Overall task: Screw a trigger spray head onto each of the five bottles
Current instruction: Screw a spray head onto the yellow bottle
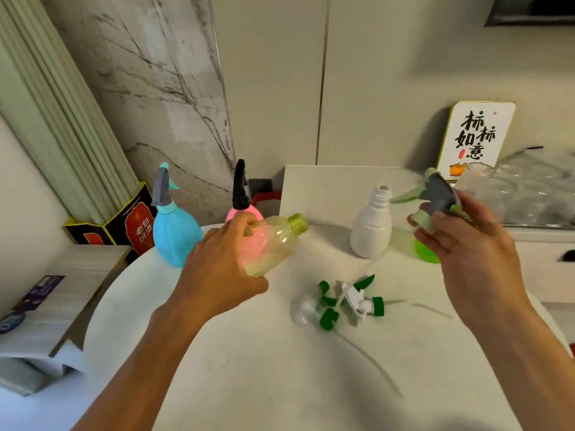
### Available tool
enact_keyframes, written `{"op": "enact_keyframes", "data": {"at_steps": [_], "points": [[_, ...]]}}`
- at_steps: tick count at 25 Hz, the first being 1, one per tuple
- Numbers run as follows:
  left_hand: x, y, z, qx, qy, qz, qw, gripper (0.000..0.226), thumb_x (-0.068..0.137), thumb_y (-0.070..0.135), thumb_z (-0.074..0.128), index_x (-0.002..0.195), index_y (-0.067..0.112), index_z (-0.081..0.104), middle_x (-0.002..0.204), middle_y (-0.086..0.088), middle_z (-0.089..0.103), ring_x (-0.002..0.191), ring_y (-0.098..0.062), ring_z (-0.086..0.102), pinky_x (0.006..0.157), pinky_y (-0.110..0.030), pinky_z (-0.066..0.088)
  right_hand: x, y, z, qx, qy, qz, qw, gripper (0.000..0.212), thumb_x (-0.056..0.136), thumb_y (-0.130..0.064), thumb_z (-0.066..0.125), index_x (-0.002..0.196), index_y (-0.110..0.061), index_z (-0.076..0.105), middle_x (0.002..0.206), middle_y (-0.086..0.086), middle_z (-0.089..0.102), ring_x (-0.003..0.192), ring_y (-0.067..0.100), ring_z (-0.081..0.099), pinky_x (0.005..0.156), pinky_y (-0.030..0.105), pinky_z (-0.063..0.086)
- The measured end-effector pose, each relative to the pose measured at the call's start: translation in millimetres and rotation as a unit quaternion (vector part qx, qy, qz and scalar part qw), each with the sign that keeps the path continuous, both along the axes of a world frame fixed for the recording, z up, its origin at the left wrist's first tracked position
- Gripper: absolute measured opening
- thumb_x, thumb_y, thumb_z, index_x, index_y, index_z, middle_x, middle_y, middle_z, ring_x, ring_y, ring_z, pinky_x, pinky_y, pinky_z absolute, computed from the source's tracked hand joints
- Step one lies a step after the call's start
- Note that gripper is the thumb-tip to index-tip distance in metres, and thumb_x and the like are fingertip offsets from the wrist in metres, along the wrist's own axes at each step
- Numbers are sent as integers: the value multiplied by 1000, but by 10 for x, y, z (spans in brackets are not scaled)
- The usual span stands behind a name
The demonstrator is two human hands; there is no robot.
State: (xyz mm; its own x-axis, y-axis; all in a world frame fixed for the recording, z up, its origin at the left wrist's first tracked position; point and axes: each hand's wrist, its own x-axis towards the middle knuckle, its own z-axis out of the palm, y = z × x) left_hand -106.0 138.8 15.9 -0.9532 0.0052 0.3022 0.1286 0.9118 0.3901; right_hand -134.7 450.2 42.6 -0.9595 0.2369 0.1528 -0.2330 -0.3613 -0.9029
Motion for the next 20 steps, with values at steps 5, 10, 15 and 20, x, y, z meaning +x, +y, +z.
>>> {"op": "enact_keyframes", "data": {"at_steps": [5, 10, 15, 20], "points": [[13, -53, -58, -48, -57, 19, 997, 98, 50, 42, 89, 126, 36, 28, 104, 16, 39, 91, -9, 45, 60, -21, 39, -21, 134, 31, -121, -1, 7, 993, 30, 92, -1, 54, 119, -13, 58, 107, 3, 68, 108, 31, 69, 89, 34, 54], [19, -48, -68, -53, -93, 12, 994, 94, 50, 44, 87, 122, 40, 26, 101, 17, 41, 89, -10, 49, 57, -19, 42, -2, 111, 16, -190, 7, 21, 982, 23, 95, 0, 52, 111, -17, 53, 119, 7, 59, 117, 29, 65, 87, 34, 54], [30, 4, -81, -56, -97, -4, 994, 92, 49, 44, 86, 119, 42, 25, 102, 15, 45, 88, -12, 52, 64, -26, 52, 30, -8, -12, -182, 2, 38, 983, 37, 95, 3, 50, 127, -16, 46, 122, 9, 58, 117, 31, 65, 91, 36, 53], [39, -27, -113, -78, -101, 16, 992, 94, 51, 45, 86, 122, 40, 25, 102, 14, 42, 88, -12, 49, 60, -21, 44, 21, -20, -13, -184, 8, 36, 982, 43, 95, 3, 50, 133, -16, 47, 122, 7, 60, 115, 30, 66, 92, 37, 54]]}}
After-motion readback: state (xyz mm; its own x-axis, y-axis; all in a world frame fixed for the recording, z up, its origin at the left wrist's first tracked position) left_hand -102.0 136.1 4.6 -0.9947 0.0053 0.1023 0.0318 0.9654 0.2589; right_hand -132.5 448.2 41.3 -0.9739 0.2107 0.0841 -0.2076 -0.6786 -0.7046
